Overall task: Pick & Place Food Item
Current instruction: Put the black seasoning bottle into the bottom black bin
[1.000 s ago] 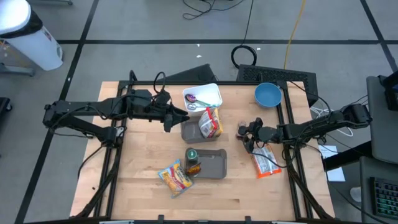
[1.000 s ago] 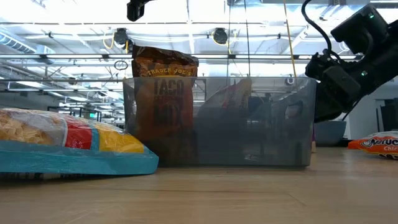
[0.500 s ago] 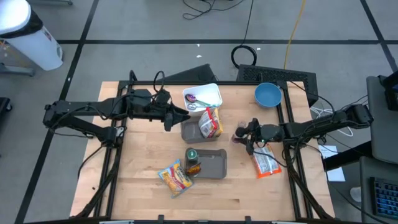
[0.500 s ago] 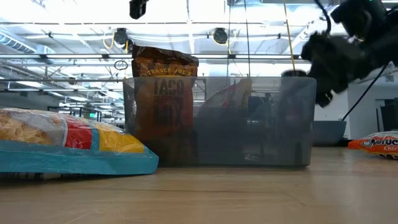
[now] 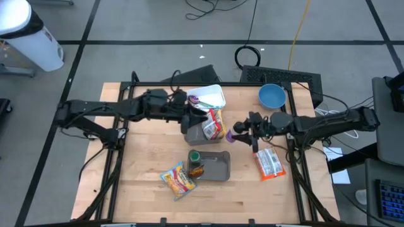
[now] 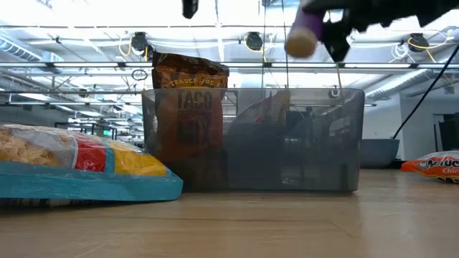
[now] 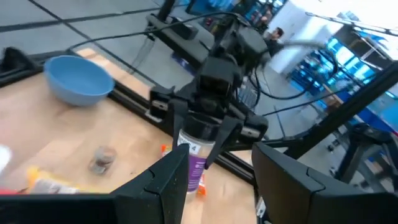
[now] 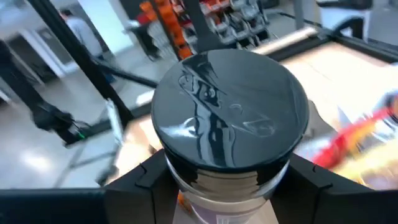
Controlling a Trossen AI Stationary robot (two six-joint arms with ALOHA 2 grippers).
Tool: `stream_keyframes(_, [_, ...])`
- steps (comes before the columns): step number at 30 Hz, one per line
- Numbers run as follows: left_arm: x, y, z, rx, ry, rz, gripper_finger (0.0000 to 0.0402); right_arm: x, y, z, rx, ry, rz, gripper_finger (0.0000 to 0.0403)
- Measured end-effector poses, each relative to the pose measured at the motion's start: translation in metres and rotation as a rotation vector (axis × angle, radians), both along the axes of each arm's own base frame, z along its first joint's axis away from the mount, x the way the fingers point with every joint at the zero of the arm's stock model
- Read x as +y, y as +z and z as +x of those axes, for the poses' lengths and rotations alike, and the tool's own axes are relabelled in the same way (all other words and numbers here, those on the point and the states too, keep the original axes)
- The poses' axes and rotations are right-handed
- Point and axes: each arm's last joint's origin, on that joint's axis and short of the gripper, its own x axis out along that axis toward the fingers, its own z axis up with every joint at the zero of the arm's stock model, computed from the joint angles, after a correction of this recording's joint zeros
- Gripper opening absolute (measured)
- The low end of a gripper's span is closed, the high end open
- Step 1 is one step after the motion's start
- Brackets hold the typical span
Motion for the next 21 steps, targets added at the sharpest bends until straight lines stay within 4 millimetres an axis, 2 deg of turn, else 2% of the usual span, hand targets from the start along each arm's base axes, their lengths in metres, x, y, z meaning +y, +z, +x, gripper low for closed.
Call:
stream_keyframes(3, [0.002, 0.005, 0.019, -0.002, -0.052, -0.005, 0.0182, -0.002, 0.012, 0.001, -0.035, 0.014, 0.020, 0.0190])
stream_keyframes(9, [0.009, 0.016, 0.061, -0.026, -0.212, -0.030, 0.0190, -0.002, 0.014, 0.001, -0.033, 0.051, 0.072, 0.0187])
stream_keyframes(15, [0.016, 0.019, 0.094, 0.031, -0.352, -0.099, 0.0234, 0.000, 0.014, 0.001, -0.028, 0.118, 0.126, 0.0190])
stream_keyframes(21, [0.020, 0.015, 0.113, 0.093, -0.391, -0.099, 0.0285, 0.002, 0.016, 0.001, -0.038, 0.163, 0.169, 0.0190])
